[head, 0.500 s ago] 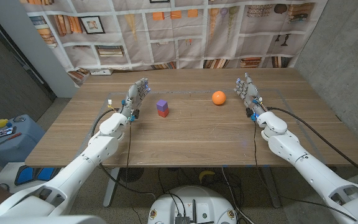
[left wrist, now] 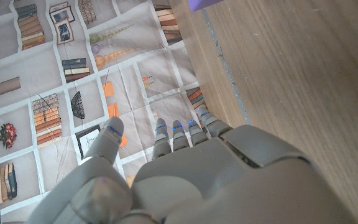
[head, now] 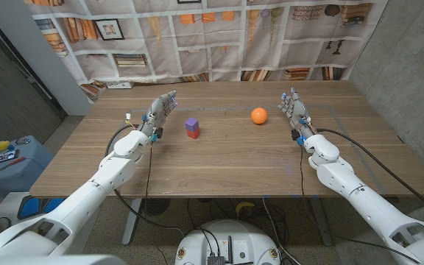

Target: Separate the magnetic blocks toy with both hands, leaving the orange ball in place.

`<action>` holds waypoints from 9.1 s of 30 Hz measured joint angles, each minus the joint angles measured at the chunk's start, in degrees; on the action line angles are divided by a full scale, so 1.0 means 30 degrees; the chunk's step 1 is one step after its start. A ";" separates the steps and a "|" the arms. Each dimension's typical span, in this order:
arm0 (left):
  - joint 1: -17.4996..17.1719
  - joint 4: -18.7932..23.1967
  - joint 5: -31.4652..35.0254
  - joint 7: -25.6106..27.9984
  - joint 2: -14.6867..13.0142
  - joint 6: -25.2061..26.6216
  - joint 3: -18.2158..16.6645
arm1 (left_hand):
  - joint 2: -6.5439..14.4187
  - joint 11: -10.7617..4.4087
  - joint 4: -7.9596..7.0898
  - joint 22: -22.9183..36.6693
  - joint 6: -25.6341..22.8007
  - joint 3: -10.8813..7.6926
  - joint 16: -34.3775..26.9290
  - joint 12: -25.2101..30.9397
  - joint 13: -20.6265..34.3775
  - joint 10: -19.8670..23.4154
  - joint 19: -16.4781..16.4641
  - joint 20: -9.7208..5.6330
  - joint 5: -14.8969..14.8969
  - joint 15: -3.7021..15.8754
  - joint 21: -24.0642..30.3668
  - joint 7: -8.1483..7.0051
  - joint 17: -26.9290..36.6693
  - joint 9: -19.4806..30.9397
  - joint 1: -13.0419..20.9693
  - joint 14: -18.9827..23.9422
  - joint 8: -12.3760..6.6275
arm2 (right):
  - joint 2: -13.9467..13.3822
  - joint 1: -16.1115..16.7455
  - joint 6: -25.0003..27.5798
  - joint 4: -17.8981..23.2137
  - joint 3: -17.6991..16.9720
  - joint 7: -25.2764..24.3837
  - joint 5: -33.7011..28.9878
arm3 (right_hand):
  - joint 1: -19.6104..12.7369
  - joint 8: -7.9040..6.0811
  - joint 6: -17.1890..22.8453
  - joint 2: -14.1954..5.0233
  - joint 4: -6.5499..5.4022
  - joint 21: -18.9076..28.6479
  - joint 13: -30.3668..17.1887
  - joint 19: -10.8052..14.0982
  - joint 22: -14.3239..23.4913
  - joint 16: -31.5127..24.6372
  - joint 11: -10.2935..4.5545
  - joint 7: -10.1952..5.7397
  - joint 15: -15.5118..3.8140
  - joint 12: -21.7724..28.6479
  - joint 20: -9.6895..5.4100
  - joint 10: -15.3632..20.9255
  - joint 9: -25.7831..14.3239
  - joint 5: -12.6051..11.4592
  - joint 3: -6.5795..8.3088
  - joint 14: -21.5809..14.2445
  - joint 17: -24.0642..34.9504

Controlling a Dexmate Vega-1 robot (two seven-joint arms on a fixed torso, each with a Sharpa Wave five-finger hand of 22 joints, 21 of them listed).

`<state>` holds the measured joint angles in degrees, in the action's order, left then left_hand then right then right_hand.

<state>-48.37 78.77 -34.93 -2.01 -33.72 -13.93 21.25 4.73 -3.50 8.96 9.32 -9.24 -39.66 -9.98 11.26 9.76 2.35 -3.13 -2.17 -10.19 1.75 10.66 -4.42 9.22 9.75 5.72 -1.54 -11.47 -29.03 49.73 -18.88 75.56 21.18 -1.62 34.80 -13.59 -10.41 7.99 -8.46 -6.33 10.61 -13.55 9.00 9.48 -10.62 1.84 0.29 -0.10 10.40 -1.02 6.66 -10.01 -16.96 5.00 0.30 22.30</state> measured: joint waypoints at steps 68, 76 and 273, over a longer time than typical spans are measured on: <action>0.0750 1.1579 1.3292 -0.0673 -1.0205 0.8550 0.0965 | -0.2985 -0.1695 0.0737 0.0007 -0.2834 -0.0864 0.0001 -0.0152 0.0079 0.0391 -0.1118 0.0039 -0.0146 0.0039 -0.0001 -0.2653 0.0084 0.0177 0.6263 0.0367 -0.0300 | -0.0448 0.0937 -0.1257 -0.0133 -0.0774 0.0196 0.0205 | -0.0227 0.0003 -0.0005 -0.0225 0.0098 -0.0001 0.0705 0.0236 -0.0008 -0.0064 0.0034 0.0003 -0.0034 0.0079 0.0037 0.0168 0.0009 0.0111 0.0596 0.0034 -0.0791; 0.1425 1.2358 1.5343 -0.2094 -1.0647 0.9214 0.1464 | -0.3452 -0.1455 0.0658 0.0008 -0.2644 -0.0942 0.0080 -0.0226 0.0177 -0.0587 -0.0944 -0.0001 -0.0146 0.0090 -0.0127 -0.2623 0.0083 0.0175 0.7448 -0.0597 -0.0197 | -0.0267 0.0947 -0.1578 -0.0417 -0.0835 0.0215 0.0293 | -0.0226 0.0002 -0.0005 -0.0225 0.0055 -0.0001 0.0790 0.0236 -0.0008 -0.0064 0.0033 0.0003 -0.0034 0.0078 0.0037 0.0167 0.0009 0.0111 0.0638 0.0034 -0.0881; 0.3015 1.0690 2.6502 -0.4058 -0.5213 1.0252 0.4781 | -0.3471 -0.2797 0.0229 0.0138 -1.2629 0.3173 -0.0357 0.0314 0.0081 0.4580 -0.2147 0.0453 -0.0130 0.0202 0.0403 -0.0356 0.0177 0.0274 1.3979 0.3964 -0.3067 | -0.0604 0.0596 -0.0710 -0.0225 -0.0762 0.0084 0.0245 | 0.0858 0.0003 -0.0038 -0.0049 -0.0128 -0.0001 0.1054 0.0371 -0.0050 -0.0283 0.0170 0.0445 -0.0169 0.0078 -0.0308 0.0030 0.0044 0.0387 0.1876 0.0169 -0.1939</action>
<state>-39.32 110.84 44.58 -14.18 -49.36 16.82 35.60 -5.68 -11.89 9.65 9.74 -47.12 -30.14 -11.05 12.20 10.00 16.09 -9.57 -0.81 -10.58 2.35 11.87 -5.49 9.75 10.58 47.66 10.36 -20.68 -30.84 51.51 -21.00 74.88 18.89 -1.37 35.54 -11.01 -10.40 7.87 -8.61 -6.72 10.60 -10.39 10.12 9.33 -11.47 2.35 1.62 -0.61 10.63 -1.94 6.75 -9.88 -15.80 10.63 0.81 16.48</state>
